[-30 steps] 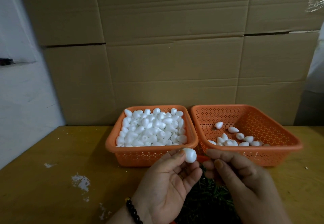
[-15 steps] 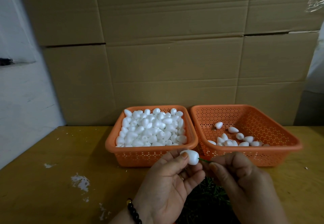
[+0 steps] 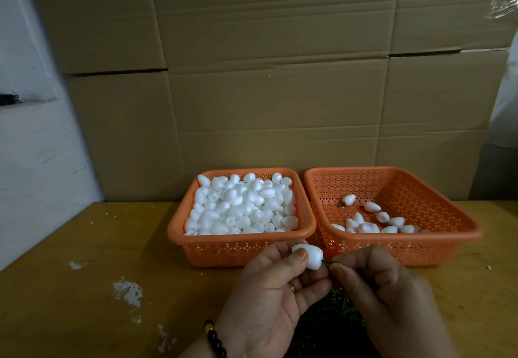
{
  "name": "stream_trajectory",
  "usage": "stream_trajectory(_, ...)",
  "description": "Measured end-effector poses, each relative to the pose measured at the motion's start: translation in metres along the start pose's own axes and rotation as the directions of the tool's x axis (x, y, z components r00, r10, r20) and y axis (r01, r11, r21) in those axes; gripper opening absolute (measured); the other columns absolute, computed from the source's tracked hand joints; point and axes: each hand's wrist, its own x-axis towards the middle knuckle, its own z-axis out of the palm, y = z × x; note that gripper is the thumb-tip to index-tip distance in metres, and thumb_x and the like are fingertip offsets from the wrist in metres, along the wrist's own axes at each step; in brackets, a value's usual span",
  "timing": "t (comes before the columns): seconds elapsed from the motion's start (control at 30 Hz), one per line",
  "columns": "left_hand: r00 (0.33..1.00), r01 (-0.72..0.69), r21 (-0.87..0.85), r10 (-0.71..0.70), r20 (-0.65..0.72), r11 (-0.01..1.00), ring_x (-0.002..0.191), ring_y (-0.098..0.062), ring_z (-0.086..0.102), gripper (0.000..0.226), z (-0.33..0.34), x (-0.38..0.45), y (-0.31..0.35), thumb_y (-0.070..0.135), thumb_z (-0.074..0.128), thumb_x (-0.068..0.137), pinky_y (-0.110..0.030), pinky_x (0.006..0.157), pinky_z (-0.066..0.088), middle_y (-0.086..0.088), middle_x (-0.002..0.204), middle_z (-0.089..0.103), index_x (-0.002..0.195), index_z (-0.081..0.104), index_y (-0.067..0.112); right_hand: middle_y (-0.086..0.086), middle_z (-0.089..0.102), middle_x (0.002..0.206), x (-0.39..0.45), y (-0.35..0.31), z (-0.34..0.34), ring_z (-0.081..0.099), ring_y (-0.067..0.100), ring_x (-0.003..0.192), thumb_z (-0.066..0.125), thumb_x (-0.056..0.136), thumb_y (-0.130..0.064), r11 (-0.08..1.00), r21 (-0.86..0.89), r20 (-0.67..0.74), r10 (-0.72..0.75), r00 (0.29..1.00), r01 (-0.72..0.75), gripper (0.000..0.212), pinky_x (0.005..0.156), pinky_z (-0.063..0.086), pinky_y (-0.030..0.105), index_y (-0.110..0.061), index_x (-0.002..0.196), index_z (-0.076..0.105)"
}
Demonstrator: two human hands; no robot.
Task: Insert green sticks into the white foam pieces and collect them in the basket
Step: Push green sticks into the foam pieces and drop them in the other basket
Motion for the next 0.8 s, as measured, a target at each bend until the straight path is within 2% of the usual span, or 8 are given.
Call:
stream_trajectory(0.13,1.000,-0.006,0.011,0.006,-0.006,1.000,0.069,-0.021,0.066,0.027,0.0013,-0.0003,-0.0009,0.006,0.065,0.067,-0.031,0.057,0.056,-0.017,0.083,0.067,0.094,0.065,0.002,-0.026,0.067,0.069,0.0005,-0.0001,0.0000,0.064,-0.007,0.063,0.065,0.070,-0.031,1.000,0.015,-0.003,-0.003,1.000,0.003,0.018,0.055,0.046,0.005,-0.037,0.087,0.063)
stream_trajectory(0.2,1.000,-0.006,0.013,0.006,-0.008,1.000,0.070,-0.022,0.066,0.029,0.0015,-0.0002,-0.0014,0.006,0.065,0.067,-0.031,0.058,0.056,-0.017,0.083,0.068,0.096,0.065,0.002,-0.026,0.067,0.069,0.0007,-0.0006,-0.0004,0.064,-0.008,0.063,0.065,0.070,-0.030,1.000,0.018,-0.002,-0.008,1.000,0.008,0.017,0.055,0.046,0.005,-0.037,0.085,0.064)
stream_trajectory(0.3,1.000,-0.004,0.011,0.004,-0.014,1.000,0.070,-0.022,0.067,0.031,0.0011,0.0000,-0.0022,0.007,0.066,0.066,-0.031,0.058,0.056,-0.017,0.084,0.068,0.096,0.065,0.002,-0.026,0.068,0.071,0.0005,0.0005,-0.0005,0.064,-0.008,0.063,0.066,0.070,-0.028,1.000,0.010,0.005,-0.018,1.000,0.018,0.007,0.055,0.048,0.008,-0.034,0.073,0.066)
stream_trajectory(0.6,0.999,0.010,-0.004,-0.010,-0.034,1.000,0.071,-0.023,0.069,0.034,0.0005,0.0004,-0.0038,0.007,0.067,0.065,-0.032,0.060,0.057,-0.019,0.088,0.070,0.099,0.065,0.001,-0.026,0.068,0.074,0.0004,0.0007,-0.0013,0.064,-0.008,0.065,0.066,0.070,-0.029,0.999,-0.014,0.012,-0.030,0.999,0.030,0.008,0.056,0.048,0.008,-0.037,0.073,0.065)
stream_trajectory(0.8,1.000,0.007,-0.001,-0.007,-0.025,1.000,0.071,-0.023,0.069,0.031,-0.0001,0.0000,-0.0030,0.007,0.067,0.066,-0.031,0.060,0.057,-0.019,0.088,0.070,0.097,0.067,0.001,-0.029,0.067,0.075,0.0013,-0.0014,-0.0017,0.063,-0.011,0.065,0.066,0.070,-0.028,1.000,-0.024,0.022,-0.020,1.000,0.021,0.012,0.055,0.044,0.002,-0.037,0.079,0.066)
